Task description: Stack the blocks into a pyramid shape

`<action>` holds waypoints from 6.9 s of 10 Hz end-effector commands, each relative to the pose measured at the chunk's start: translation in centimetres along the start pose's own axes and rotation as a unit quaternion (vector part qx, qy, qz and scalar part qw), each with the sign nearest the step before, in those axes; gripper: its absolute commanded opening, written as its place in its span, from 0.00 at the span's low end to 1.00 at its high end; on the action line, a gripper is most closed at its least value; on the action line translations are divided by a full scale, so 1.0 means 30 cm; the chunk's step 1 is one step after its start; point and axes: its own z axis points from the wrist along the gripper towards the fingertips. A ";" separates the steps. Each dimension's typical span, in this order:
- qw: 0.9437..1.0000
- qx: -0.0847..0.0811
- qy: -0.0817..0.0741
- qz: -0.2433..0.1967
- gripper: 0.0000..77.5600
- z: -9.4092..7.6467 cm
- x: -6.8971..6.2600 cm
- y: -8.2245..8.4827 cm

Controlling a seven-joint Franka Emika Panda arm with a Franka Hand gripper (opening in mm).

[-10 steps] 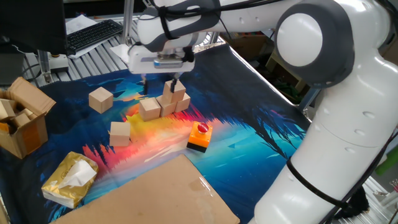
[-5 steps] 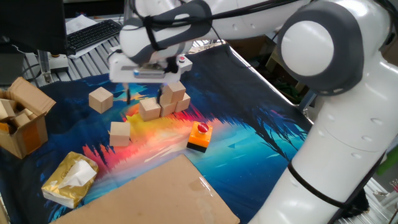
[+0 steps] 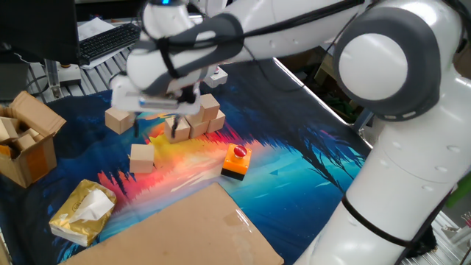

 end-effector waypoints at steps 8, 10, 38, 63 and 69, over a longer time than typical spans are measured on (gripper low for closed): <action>0.997 -0.026 -0.046 0.055 1.00 0.227 -0.007 0.078; 0.997 -0.026 -0.046 0.055 1.00 0.230 -0.010 0.080; 0.998 -0.009 -0.063 0.028 1.00 0.295 -0.081 0.088; 0.997 -0.002 -0.045 0.056 0.02 0.264 -0.077 0.087; 0.994 0.004 -0.028 0.103 0.02 0.029 -0.083 0.034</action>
